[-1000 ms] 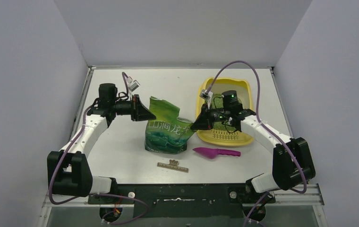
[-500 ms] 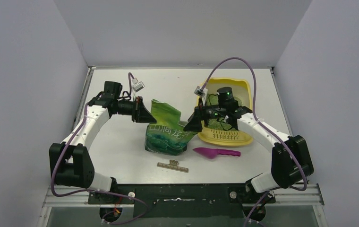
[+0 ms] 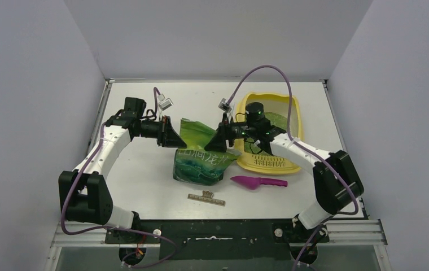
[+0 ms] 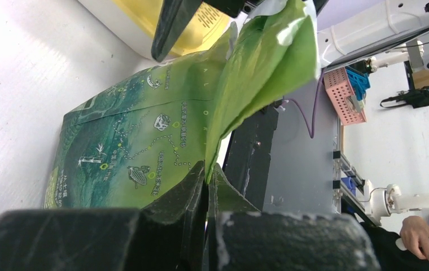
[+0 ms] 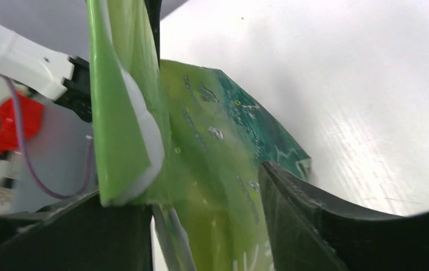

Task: Fill the litter box with clean litter
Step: Close the cat litter bag at the center of the board.

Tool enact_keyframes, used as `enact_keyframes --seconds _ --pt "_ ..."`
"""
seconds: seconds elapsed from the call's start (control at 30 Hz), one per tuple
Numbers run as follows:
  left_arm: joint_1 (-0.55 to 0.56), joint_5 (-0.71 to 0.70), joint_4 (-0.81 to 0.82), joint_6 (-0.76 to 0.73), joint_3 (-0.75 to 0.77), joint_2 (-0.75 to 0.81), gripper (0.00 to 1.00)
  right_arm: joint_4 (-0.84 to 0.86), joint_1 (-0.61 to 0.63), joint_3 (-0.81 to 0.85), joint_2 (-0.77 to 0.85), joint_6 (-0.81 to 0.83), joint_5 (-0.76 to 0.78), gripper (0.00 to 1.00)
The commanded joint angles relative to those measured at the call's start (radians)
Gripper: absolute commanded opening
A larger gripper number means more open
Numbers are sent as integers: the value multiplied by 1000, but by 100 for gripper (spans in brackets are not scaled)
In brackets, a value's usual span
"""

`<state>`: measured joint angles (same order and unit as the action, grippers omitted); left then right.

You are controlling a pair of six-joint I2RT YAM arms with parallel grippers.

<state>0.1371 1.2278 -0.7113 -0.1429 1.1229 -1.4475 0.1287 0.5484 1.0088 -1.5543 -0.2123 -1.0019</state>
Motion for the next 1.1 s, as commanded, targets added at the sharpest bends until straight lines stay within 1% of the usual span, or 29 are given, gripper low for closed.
enact_keyframes --seconds 0.0,0.03,0.1,0.13,0.2,0.27,0.3,0.37,0.4,0.43,0.47,0.53,0.57,0.6,0.63,0.67,0.7,0.77,0.93,1.07 --pt "-1 -14 -34 -26 43 8 0 381 13 -7 -61 -385 -65 49" --pt "-2 -18 -36 -26 44 9 0 443 13 -12 -77 -504 -76 36" --pt "-6 -26 -38 -26 46 11 0 600 13 -22 -112 -685 -117 18" --pt "-9 -31 -38 -24 47 14 4 688 10 -30 -128 -783 -126 11" --pt "-12 -32 -31 -22 44 24 21 837 4 -40 -161 -939 -120 0" --pt "-13 -38 -9 -7 38 37 32 841 1 -29 -191 -1031 -122 0" --pt "-13 -40 3 3 35 42 35 826 2 -26 -201 -1058 -125 0" --pt "-13 -47 15 10 32 48 38 763 2 -27 -206 -1059 -122 0" --pt "-14 -52 15 9 32 50 39 688 1 -25 -200 -1024 -108 0" --pt "-14 -58 16 9 30 53 40 564 -1 -16 -183 -964 -88 1" --pt "-13 -62 20 10 27 52 41 409 -3 2 -165 -868 -57 3" --pt "-12 -72 26 14 25 52 43 41 1 72 -135 -637 23 5" --pt "-11 -79 27 15 25 47 43 -89 2 106 -129 -543 49 12" --pt "-9 -83 24 16 26 42 43 -191 2 132 -129 -492 66 22" --pt "-6 -91 22 16 28 35 43 -255 -7 145 -125 -462 82 31" --pt "-3 -99 14 12 32 28 43 -290 -15 148 -115 -437 100 38" --pt "-1 -107 5 7 35 26 43 -307 -24 139 -100 -426 115 43" --pt "2 -119 -2 2 37 24 43 -326 -41 119 -69 -408 138 50" --pt "5 -135 4 5 33 30 43 -438 -77 121 -16 -345 165 53" --pt "6 -129 46 38 29 33 43 -383 -97 94 18 -363 69 56"
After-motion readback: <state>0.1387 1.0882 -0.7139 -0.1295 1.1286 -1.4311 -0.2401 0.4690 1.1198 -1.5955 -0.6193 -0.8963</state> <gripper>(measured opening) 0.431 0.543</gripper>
